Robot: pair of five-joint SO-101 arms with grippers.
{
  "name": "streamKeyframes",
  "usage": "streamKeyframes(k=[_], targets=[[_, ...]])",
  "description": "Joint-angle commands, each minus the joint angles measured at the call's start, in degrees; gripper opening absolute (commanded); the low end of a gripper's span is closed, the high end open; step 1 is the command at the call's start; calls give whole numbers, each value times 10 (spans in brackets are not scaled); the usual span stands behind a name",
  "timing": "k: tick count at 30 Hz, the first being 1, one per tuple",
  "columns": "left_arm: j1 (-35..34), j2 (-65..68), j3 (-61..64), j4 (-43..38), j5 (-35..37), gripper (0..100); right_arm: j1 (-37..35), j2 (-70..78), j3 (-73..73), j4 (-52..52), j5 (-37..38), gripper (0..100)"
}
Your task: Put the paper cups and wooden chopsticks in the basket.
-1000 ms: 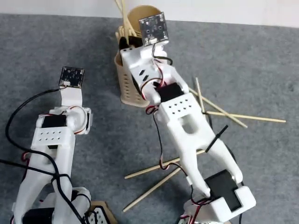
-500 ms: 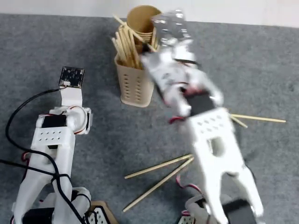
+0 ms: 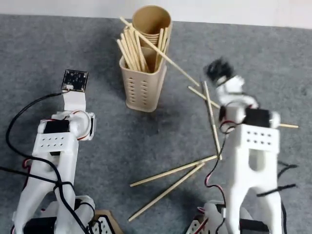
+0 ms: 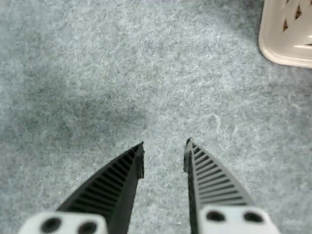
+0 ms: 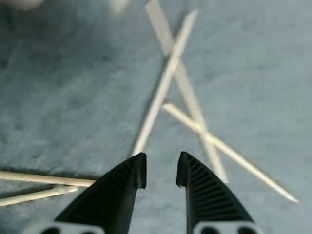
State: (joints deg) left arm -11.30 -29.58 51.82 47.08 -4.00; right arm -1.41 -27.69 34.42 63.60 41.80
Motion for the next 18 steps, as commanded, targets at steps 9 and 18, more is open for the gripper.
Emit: streamKeyframes(k=[9, 18], targets=[[-7, -17, -2, -9, -2, 165, -42, 12, 207, -15, 187, 116], [-7, -17, -2, -9, -4, 165, -153, 12, 219, 1, 229, 116]])
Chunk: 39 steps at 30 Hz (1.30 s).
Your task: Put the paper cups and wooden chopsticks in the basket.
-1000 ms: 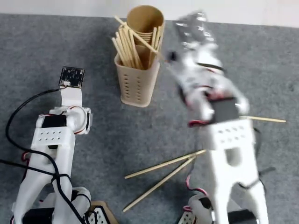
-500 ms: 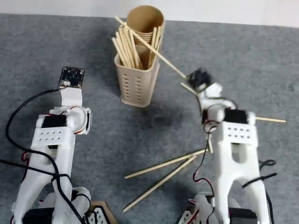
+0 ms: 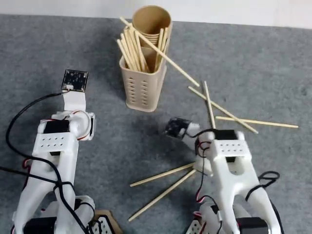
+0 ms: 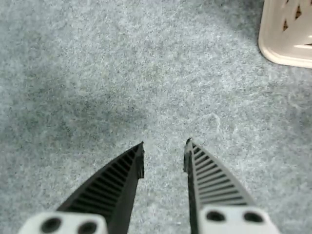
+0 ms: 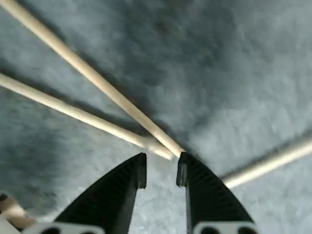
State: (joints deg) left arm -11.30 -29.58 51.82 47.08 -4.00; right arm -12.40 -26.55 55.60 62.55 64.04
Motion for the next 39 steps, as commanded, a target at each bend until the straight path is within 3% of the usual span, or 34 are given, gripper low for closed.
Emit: streamKeyframes(k=[1, 8, 16, 19, 29, 39], targets=[[-7, -17, -2, -9, -4, 165, -60, 0, 14, 15, 8, 116], [-7, -17, -2, -9, -4, 165, -163, 7, 83, -14, 69, 117], [-7, -17, -2, -9, -4, 165, -151, 7, 117, -131, 45, 119], [-7, -17, -2, -9, -4, 165, -151, 7, 115, -159, 4, 119], [-6, -17, -2, -9, -4, 165, -142, 0, 100, -157, -48, 119], [-6, -17, -2, -9, -4, 165, -120, 0, 22, -46, -45, 195]])
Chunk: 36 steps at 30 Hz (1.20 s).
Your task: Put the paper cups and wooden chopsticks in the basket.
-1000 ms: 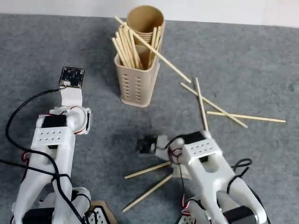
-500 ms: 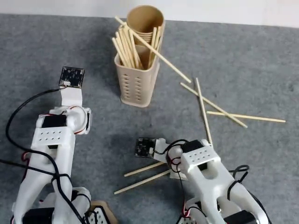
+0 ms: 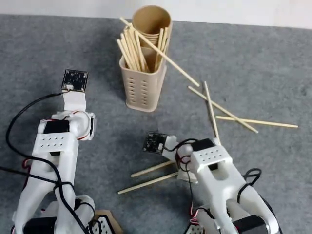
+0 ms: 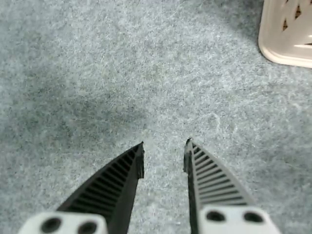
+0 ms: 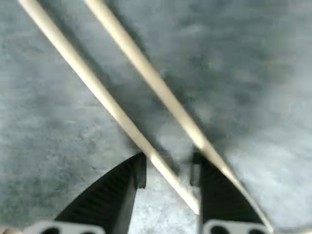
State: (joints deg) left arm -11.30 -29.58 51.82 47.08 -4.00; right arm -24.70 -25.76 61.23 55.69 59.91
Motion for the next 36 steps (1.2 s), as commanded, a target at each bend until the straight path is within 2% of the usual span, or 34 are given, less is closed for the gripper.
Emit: streamKeyframes(k=[1, 5, 10, 27, 36], targets=[[-5, -17, -2, -9, -4, 165, 1, -8, -38, 38, 3, 195], [-5, -17, -2, -9, -4, 165, 0, -7, -52, 59, 40, 195], [-5, -17, -2, -9, -4, 165, 4, -7, -50, -10, 40, 195], [-4, -17, -2, -9, -4, 165, 20, 0, -66, -82, 42, 173], [-4, -17, -2, -9, -4, 165, -7, 15, 54, -81, 98, 173]])
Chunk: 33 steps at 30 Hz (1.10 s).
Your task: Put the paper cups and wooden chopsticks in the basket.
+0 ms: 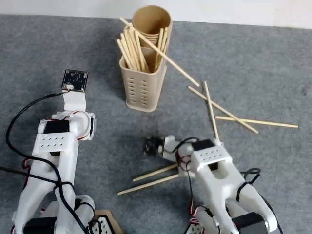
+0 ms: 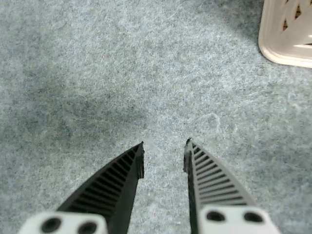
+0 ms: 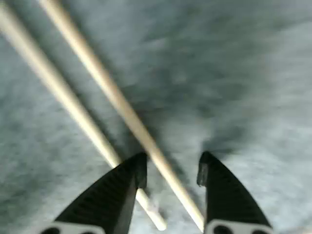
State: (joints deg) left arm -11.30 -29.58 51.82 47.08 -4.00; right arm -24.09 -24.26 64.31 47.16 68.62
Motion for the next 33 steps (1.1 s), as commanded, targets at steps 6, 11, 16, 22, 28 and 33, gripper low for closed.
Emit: streamKeyframes(k=[6, 11, 16, 22, 28, 33], targets=[[-4, -17, -2, -9, -4, 165, -18, -67, 29, 104, 14, 173], [-4, -17, -2, -9, -4, 165, -34, -157, 8, 195, 43, 173], [-4, -17, -2, -9, -4, 165, -36, -199, 15, 209, 42, 173], [-4, -17, -2, -9, -4, 165, -36, -202, 80, 182, 41, 173], [-4, -17, -2, -9, -4, 165, -34, -201, 110, 106, 28, 173], [-4, -17, -2, -9, -4, 165, -34, -201, 107, 81, -40, 173]])
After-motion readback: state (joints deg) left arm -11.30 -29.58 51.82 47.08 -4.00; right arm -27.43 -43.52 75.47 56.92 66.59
